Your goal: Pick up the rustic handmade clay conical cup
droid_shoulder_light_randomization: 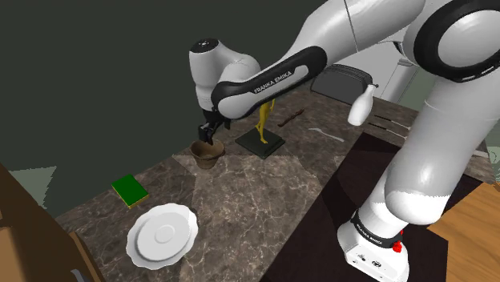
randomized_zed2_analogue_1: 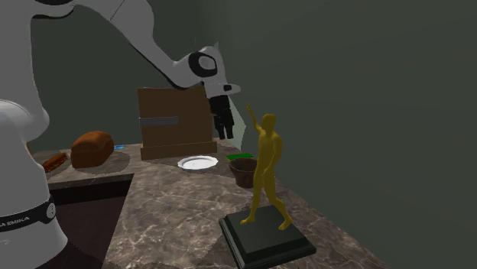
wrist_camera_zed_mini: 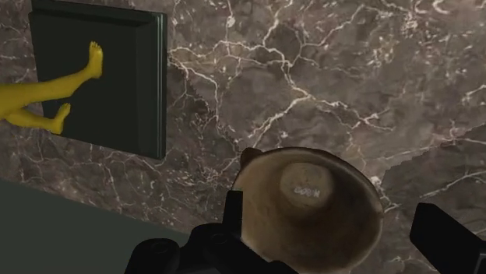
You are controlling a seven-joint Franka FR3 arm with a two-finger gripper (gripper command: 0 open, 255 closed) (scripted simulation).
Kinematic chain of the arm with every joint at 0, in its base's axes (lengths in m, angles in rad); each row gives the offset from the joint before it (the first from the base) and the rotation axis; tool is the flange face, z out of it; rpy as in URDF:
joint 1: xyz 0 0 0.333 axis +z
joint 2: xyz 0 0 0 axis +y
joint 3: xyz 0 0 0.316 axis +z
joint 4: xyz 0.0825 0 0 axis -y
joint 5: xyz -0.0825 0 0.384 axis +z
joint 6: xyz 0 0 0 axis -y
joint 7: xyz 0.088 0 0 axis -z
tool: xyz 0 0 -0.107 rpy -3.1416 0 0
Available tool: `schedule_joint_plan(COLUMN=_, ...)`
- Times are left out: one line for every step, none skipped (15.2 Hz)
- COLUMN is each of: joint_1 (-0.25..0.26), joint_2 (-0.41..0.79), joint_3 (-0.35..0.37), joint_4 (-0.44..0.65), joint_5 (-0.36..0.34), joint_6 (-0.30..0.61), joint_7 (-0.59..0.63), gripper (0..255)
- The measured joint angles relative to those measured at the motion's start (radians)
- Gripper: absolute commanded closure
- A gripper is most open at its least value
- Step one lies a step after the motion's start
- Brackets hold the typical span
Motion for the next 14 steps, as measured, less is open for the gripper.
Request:
schedule_joint_plan(joint_1=0.011, joint_2=0.042, joint_3=0.002, joint_4=0.03, joint_5=-0.025, joint_6=0.0, joint_7=0.026, gripper=0)
schedule_joint_plan(joint_1=0.023, joint_2=0.087, joint_3=0.002, joint_4=0.068, joint_5=-0.048, joint_6=-0.006, joint_7=0.05, gripper=0)
schedule_joint_plan(joint_1=0.031, joint_2=0.126, joint_3=-0.001, joint_4=0.094, joint_5=-0.07, joint_6=-0.002, joint_7=0.068, gripper=0)
schedule_joint_plan(joint_1=0.041, joint_2=0.167, joint_3=-0.005, joint_4=0.125, joint_5=-0.091, joint_6=-0.003, joint_7=0.085, gripper=0)
schedule_joint_plan(joint_1=0.056, joint_2=0.203, joint_3=-0.007, joint_4=0.155, joint_5=-0.109, joint_6=-0.008, joint_7=0.106, gripper=0)
schedule_joint_plan(joint_1=0.069, joint_2=0.247, joint_3=-0.012, joint_4=0.201, joint_5=-0.127, joint_6=-0.018, joint_7=0.119, gripper=0)
schedule_joint_plan(joint_1=0.083, joint_2=0.295, joint_3=-0.019, joint_4=0.242, joint_5=-0.147, joint_6=-0.02, joint_7=0.134, gripper=0)
schedule_joint_plan(joint_1=0.095, joint_2=0.337, joint_3=-0.025, joint_4=0.28, joint_5=-0.163, joint_6=-0.026, joint_7=0.145, gripper=0)
schedule_joint_plan(joint_1=0.108, joint_2=0.371, joint_3=-0.03, joint_4=0.318, joint_5=-0.173, joint_6=-0.038, joint_7=0.152, gripper=0)
schedule_joint_plan(joint_1=0.118, joint_2=0.4, joint_3=-0.034, joint_4=0.345, joint_5=-0.183, joint_6=-0.04, joint_7=0.16, gripper=0)
schedule_joint_plan(joint_1=0.122, joint_2=0.413, joint_3=-0.037, joint_4=0.348, joint_5=-0.189, joint_6=-0.033, joint_7=0.168, gripper=0)
schedule_joint_plan(joint_1=0.124, joint_2=0.421, joint_3=-0.039, joint_4=0.345, joint_5=-0.194, joint_6=-0.025, joint_7=0.174, gripper=0)
schedule_joint_plan(joint_1=0.124, joint_2=0.429, joint_3=-0.042, joint_4=0.344, joint_5=-0.199, joint_6=-0.016, joint_7=0.178, gripper=0)
schedule_joint_plan(joint_1=0.126, joint_2=0.437, joint_3=-0.044, joint_4=0.342, joint_5=-0.204, joint_6=-0.008, joint_7=0.185, gripper=0)
